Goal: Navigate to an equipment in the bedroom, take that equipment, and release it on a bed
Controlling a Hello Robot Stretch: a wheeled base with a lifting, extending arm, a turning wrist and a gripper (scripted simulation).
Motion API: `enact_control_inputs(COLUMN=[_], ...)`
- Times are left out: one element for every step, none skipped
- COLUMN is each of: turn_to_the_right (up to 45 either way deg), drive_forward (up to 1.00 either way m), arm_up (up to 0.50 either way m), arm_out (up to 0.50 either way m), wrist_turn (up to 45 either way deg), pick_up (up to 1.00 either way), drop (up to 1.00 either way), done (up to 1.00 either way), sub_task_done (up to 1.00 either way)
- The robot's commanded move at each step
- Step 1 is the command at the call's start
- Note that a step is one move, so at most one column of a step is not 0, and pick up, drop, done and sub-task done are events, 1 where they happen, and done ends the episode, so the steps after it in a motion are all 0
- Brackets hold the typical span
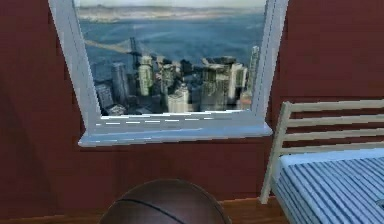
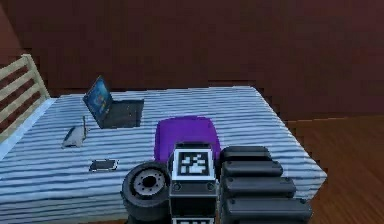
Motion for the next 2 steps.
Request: enact_control_inputs(turn_to_the_right=[45.0,45.0], drive_forward=[0.0,0.0], arm_up=[0.0,0.0], arm_out=[0.0,0.0], wrist_turn=[0.0,0.0], pick_up=[0.0,0.0], drop=[0.0,0.0], done=[0.0,0.0], sub_task_done=[0.0,0.0])
